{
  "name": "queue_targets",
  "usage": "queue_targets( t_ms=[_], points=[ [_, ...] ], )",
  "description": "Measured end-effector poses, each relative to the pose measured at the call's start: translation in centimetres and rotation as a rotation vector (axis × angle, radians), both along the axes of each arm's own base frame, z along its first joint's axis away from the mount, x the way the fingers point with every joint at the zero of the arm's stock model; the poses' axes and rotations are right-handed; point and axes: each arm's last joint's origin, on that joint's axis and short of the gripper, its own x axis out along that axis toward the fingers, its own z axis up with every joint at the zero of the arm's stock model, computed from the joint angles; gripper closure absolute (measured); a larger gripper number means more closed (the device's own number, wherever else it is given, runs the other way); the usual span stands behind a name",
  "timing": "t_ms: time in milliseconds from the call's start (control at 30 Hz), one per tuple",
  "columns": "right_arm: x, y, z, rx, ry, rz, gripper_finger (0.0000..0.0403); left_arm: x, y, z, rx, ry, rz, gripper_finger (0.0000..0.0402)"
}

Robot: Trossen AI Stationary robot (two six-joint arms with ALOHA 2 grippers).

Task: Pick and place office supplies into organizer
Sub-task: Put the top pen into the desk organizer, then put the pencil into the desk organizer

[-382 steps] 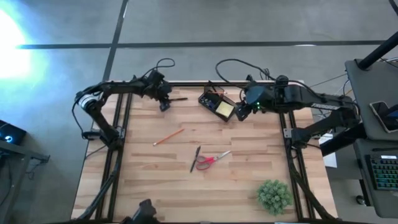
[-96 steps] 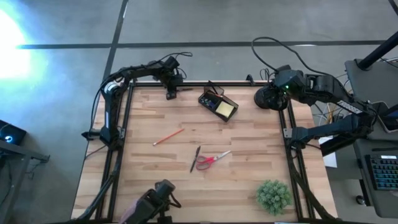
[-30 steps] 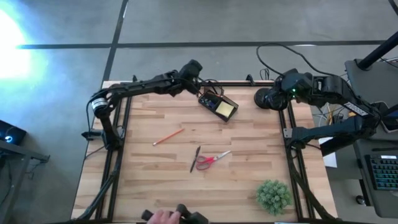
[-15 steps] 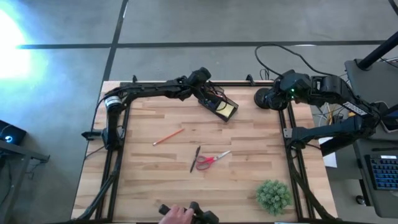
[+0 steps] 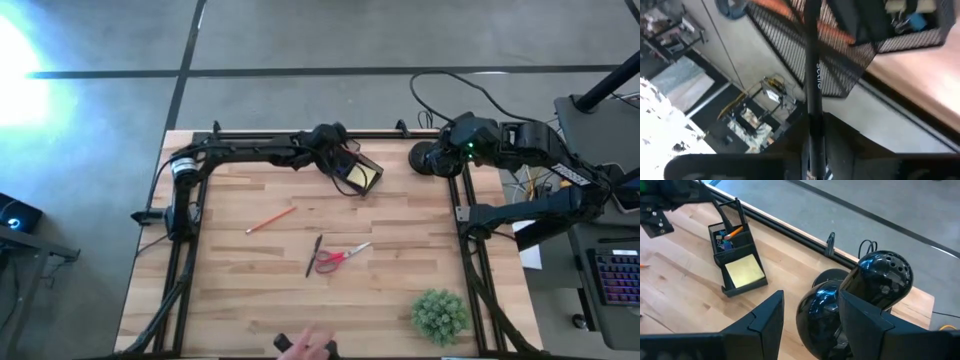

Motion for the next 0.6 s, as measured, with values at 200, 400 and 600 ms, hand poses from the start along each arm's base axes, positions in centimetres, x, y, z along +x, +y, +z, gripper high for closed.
queue_targets(
  t_ms=[200, 400, 600],
  points=[
    [0.0, 0.0, 0.0, 0.001, -0.003, -0.003, 0.0227, 0.1, 0.0, 0.0, -0.018, -0.042, 0.013, 0.0315],
    [0.0, 0.0, 0.0, 0.003, -0.007, -0.007, 0.0227, 0.4, 0.5, 2.0, 0.081, -0.216, 0.152, 0.0285],
    [0.0, 0.0, 0.0, 0.003, -0.008, -0.008, 0.0227, -1.0, 0.4, 3.9, 0.057, -0.498, 0.516, 0.0281]
  ],
)
